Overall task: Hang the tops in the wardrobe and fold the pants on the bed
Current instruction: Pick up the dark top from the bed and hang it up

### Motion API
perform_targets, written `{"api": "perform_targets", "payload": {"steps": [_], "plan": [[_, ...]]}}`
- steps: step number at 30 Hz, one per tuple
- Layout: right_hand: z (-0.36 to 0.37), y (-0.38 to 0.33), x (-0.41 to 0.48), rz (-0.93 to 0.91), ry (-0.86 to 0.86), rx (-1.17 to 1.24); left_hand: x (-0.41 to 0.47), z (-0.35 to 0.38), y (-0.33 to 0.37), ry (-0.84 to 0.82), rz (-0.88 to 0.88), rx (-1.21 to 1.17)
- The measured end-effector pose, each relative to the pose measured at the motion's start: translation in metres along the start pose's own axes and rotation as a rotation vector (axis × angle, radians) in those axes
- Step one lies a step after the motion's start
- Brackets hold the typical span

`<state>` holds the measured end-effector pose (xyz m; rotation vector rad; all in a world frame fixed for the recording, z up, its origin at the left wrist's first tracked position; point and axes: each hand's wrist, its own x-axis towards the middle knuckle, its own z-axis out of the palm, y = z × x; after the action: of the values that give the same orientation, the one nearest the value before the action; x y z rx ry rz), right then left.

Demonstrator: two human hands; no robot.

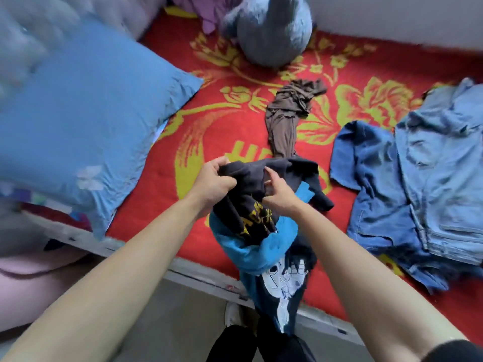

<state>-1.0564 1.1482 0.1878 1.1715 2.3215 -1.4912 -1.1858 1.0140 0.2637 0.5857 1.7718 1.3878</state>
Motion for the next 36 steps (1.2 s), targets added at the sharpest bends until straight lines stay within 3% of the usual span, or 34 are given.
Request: {"api": "perform_targets", "payload": {"steps": [6,9,12,14,19,24,28,32,34,36], "plan": [[-0.031,-0.112,-0.066,-0.161,0.073,-0.17,-0.047,-0.036,0.144,0.039,0.187,0.011],[-0.053,-0.153,-0.094,-0.285,0.242,-0.244,-0.078,-0.054,0.189,0.066,0.291,0.111],[-0.079,-0.196,-0.112,-0.385,0.37,-0.137,-0.113,-0.073,0.217,0.099,0.373,0.153],[-0.093,-0.226,-0.122,-0.42,0.278,-0.161,-0.139,-0.083,0.232,0.132,0.428,0.152],[-0.086,-0.269,-0.152,-0.558,-0.29,-0.345,-0.194,-0.098,0.255,0.341,0.498,0.075],[-0.048,-0.266,-0.179,-0.749,-0.42,-0.462,-0.225,-0.116,0.246,0.739,0.52,-0.041],[-0.024,-0.254,-0.208,-0.884,-0.622,-0.5,-0.258,-0.132,0.22,1.137,0.449,0.129],[0.008,-0.24,-0.234,-0.841,-0.919,-0.518,-0.296,-0.132,0.187,1.27,0.321,0.05],[0.027,-0.234,-0.237,-0.93,-0.806,-0.473,-0.316,-0.132,0.171,1.284,0.266,0.0],[0.048,-0.23,-0.236,-1.093,-0.473,-0.374,-0.338,-0.13,0.16,1.272,0.253,-0.071]]}}
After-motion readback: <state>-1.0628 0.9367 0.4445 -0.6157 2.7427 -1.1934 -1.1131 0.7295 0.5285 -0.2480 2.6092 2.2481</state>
